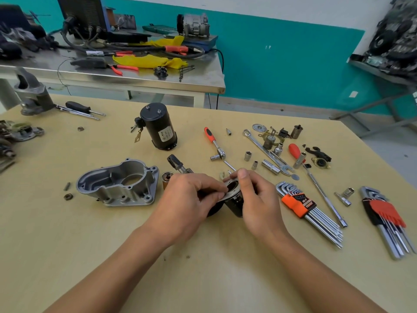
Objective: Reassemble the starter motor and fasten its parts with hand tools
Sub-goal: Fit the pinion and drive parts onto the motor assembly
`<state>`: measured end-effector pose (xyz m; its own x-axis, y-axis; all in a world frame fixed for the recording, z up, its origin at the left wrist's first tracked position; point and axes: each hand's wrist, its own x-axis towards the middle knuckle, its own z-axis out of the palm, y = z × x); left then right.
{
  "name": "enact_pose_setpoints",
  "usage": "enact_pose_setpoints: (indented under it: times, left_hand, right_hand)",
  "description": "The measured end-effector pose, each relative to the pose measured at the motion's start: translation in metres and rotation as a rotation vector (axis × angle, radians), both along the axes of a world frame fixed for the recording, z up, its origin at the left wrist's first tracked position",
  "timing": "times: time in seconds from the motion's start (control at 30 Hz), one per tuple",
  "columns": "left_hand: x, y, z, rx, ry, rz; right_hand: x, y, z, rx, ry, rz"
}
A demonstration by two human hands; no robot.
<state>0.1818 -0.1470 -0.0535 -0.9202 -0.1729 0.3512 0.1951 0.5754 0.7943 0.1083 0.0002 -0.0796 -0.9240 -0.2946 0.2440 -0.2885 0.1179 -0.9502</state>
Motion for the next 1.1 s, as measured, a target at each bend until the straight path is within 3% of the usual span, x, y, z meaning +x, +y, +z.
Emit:
enact_pose_setpoints:
  times: [0.7,1.1]
  left_hand:
    - [0.002,-0.006,0.001,0.030,-0.004,-0.024]
    - [0.006,0.003,-0.004,0.141,0.028,0.028]
  right_hand:
    - [0.004,-0.006,-0.008,0.112,0.386,-0.138]
    - [-0.001,-0.007,-0.011,0.122,0.405,-0.143]
